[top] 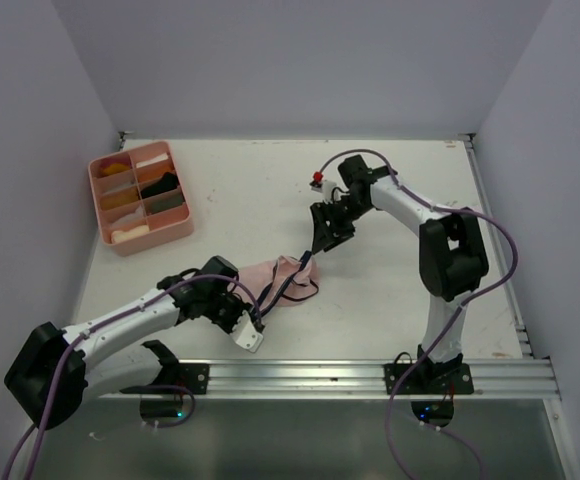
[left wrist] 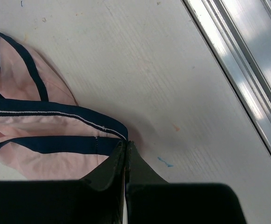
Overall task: Roll the underwear
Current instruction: Flatten the underwear
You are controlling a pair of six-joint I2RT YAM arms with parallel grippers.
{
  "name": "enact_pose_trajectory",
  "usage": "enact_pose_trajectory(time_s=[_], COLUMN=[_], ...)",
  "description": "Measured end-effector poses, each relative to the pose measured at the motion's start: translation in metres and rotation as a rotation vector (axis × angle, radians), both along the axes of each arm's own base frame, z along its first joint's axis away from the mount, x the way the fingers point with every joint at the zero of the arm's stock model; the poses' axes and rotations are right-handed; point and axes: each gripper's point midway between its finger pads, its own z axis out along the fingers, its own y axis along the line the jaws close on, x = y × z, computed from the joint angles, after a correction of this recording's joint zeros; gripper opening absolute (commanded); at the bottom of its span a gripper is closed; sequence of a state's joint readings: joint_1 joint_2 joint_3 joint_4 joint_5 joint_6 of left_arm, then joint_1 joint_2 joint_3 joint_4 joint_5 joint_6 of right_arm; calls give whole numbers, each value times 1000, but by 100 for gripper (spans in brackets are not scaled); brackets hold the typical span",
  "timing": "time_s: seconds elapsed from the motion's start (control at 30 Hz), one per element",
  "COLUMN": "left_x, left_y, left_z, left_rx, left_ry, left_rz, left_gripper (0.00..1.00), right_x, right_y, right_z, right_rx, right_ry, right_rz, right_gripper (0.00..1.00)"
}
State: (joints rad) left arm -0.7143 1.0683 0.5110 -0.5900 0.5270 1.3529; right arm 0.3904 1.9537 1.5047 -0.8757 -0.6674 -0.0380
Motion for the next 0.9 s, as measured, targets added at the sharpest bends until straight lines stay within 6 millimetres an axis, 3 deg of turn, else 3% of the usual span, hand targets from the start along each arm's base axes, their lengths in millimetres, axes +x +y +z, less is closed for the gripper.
enact_pose_trajectory(time_s=[0.23,0.63,0.8,0.87,0.9], left_x=[1,4,5,5,5], left_y=[0,-2,-3,-3,-3], left_z=[1,3,4,3,3], left_rx=[-1,-11,-16,-15,-14], left_ry=[-4,-19,-24,-25,-25], left_rz=[7,9,9,9,10], left_gripper=[0,0,0,0,0], right_x=[-15,-5,-10,-13,-14], right_y=[21,27,30,29,28], right_z=[-4,-1,-7,-10,-11], right_rx=[-52,-59,-52,-49,-47], right_ry=[-9,-2,8,2,-3], right_rz=[37,-16,21,48,63], right_gripper=[52,51,50,46,36])
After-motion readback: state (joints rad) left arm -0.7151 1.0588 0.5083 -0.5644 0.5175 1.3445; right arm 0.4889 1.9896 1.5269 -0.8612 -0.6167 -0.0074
